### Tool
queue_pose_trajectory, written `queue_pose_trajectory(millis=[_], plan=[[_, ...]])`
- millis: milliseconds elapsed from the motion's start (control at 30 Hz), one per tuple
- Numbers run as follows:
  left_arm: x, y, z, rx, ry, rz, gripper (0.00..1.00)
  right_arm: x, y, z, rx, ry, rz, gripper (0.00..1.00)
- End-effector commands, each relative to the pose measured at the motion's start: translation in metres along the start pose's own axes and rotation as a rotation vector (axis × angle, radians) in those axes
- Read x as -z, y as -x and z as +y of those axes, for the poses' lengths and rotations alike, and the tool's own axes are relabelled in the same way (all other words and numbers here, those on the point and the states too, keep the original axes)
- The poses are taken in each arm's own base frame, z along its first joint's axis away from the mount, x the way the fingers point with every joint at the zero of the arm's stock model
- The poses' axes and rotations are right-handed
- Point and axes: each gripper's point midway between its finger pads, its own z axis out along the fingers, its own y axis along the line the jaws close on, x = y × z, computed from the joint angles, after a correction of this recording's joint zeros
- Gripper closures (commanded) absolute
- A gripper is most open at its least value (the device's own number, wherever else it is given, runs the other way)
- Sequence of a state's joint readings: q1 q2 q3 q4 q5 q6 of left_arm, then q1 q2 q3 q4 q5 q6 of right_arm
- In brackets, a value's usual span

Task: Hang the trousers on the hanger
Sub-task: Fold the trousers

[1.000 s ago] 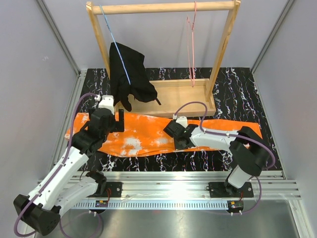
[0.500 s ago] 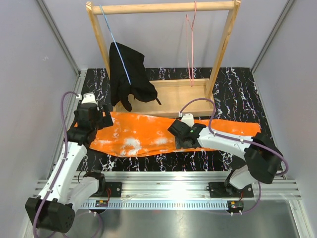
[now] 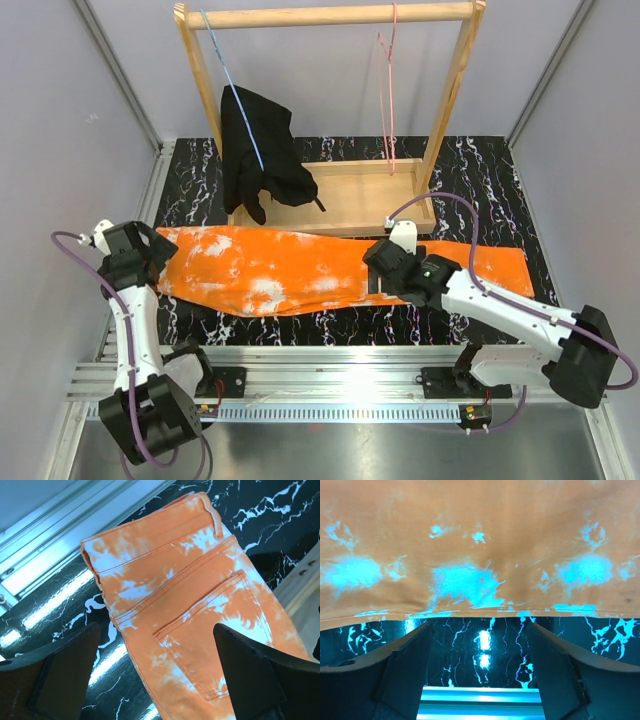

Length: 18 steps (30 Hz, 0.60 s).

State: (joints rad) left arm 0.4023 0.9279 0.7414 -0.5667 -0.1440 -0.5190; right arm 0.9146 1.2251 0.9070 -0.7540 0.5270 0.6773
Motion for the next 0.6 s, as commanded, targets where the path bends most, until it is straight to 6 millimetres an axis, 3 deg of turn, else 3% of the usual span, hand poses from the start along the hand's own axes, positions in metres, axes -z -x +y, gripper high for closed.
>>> queue_pose_trajectory(millis=[0,233,567], plan=[[-0.002,0.011,0.009,0.098,0.042,-0.058,0.01,0.008,0.009,-0.007,-0.011,-0.008,-0.053,0.17],[-0.029,0.006,0.034,0.167,0.138,0.004,0.01,0.011,0.005,-0.004,-0.041,0.030,-0.050,0.17],[-0.070,-0.008,0.034,0.215,0.151,0.090,0.02,0.019,0.005,-0.014,-0.059,0.026,-0.066,0.16]])
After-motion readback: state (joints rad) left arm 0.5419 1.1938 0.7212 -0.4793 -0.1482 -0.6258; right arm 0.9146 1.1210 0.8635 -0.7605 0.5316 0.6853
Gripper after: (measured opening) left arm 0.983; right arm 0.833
